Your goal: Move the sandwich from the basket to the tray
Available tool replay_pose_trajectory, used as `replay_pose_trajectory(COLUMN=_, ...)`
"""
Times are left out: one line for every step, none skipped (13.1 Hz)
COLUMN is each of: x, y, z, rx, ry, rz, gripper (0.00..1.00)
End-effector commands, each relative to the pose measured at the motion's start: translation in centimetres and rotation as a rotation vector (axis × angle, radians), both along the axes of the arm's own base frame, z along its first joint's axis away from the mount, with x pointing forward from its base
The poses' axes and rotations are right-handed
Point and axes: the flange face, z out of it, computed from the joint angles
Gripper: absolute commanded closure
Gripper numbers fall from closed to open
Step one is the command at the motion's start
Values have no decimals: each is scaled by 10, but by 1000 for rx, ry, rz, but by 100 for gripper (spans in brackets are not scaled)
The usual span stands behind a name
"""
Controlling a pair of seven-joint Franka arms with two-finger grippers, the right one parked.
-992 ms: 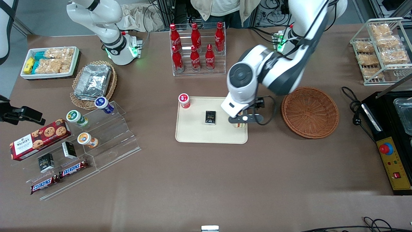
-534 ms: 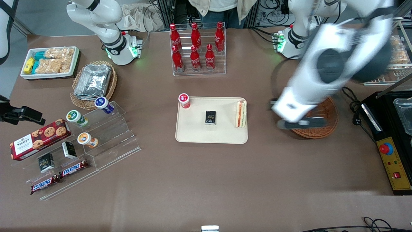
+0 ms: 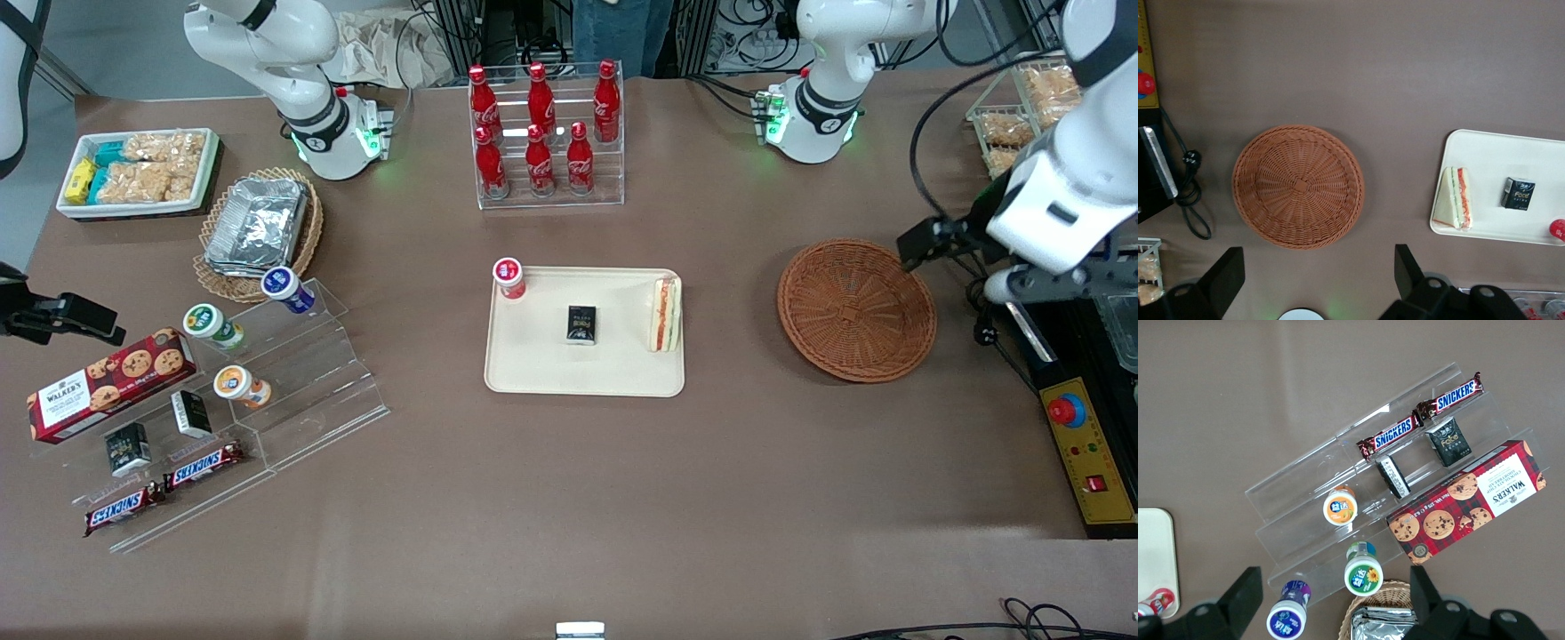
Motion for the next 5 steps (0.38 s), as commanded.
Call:
replay_pose_trajectory(x=-37, y=8, z=2, rx=-5, ry=-68, rz=-2, gripper=0)
replay_pose_trajectory(x=-44, y=10, z=-1, rx=-7, ry=-81, rz=4, gripper=0)
replay_pose_trajectory(x=-47, y=11, z=-1, rx=-11, ry=-85, rz=6, gripper=0)
replay_pose_trajectory(x=-45, y=11, z=-2, rx=-12, ry=-84, rz=6, gripper=0)
replay_pose_trajectory(x=-46, y=10, z=0, rx=-13, ry=-85, rz=3, gripper=0)
